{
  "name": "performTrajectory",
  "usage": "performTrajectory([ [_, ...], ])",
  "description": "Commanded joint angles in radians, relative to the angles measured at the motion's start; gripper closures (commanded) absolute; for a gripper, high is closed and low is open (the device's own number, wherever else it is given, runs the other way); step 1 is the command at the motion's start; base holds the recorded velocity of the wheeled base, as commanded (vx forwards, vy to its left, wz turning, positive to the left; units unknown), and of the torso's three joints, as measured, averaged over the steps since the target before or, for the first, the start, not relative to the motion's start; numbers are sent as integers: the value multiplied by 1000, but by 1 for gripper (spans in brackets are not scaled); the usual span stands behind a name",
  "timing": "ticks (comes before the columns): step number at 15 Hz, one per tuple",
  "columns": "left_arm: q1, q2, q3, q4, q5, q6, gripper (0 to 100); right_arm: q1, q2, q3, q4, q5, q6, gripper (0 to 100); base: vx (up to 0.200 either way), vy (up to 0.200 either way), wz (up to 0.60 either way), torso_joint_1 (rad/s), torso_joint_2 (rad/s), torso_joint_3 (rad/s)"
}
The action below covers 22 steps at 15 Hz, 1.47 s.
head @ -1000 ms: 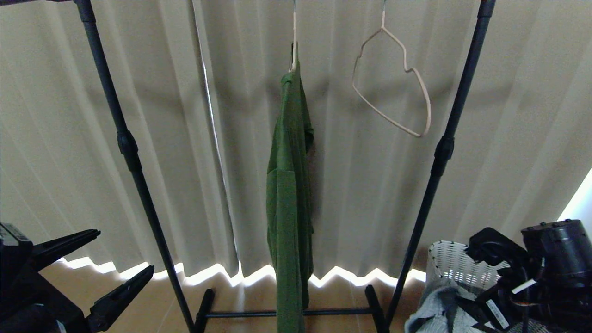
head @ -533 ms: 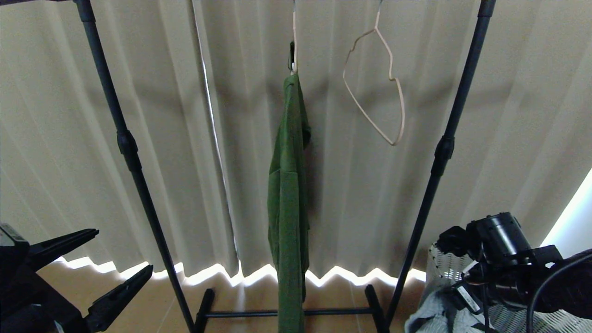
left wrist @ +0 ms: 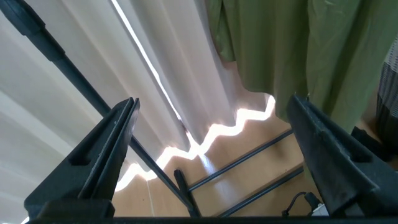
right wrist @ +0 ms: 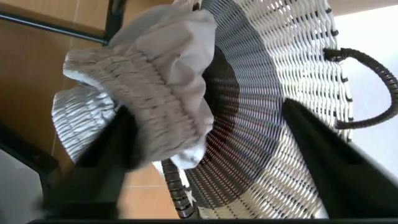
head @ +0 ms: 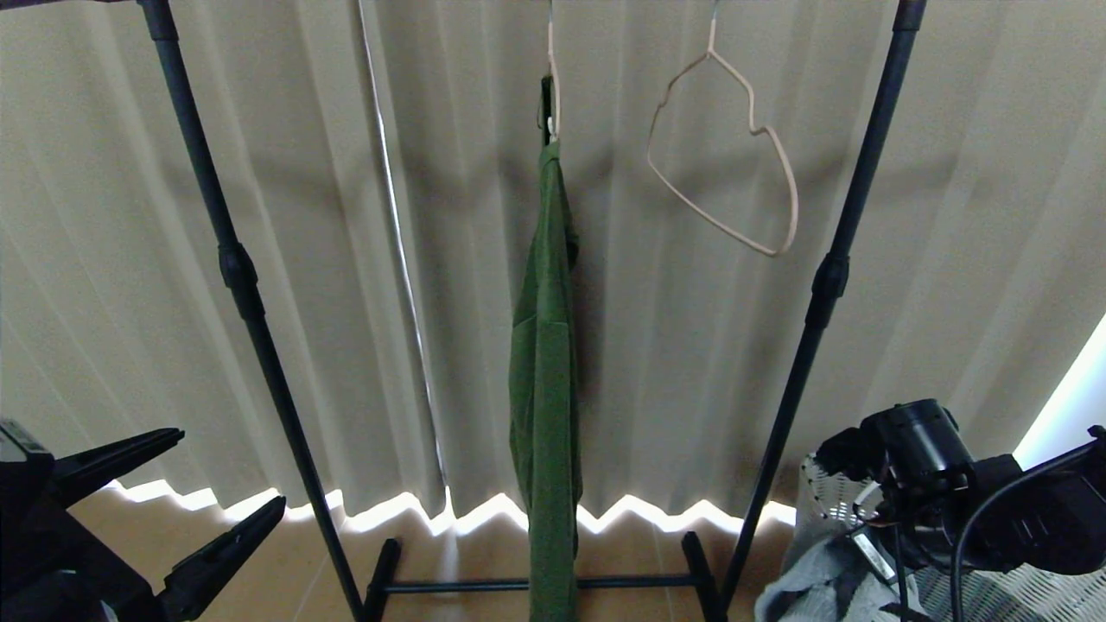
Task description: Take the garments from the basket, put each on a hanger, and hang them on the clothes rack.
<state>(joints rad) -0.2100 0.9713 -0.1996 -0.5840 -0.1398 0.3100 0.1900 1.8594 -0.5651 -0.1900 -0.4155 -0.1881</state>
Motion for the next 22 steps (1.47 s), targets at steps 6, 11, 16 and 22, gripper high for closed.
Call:
performTrajectory([
  [6, 0, 3, 0, 0, 0, 0, 0, 0, -97, 10, 1, 3, 67, 100, 0, 0, 0, 0, 0, 0],
  [11, 0, 7, 5, 0, 0, 1, 0, 12, -362, -6, 7, 18, 70, 100, 0, 0, 0, 0, 0, 0],
  [16, 0, 6, 5, 0, 0, 3, 0, 92, -474, -32, 12, 31, 42, 100, 0, 0, 0, 0, 0, 0],
  [22, 0, 3, 3, 0, 0, 6, 0, 112, -493, -88, 15, 31, 27, 100, -67, 0, 0, -1, 1, -1],
])
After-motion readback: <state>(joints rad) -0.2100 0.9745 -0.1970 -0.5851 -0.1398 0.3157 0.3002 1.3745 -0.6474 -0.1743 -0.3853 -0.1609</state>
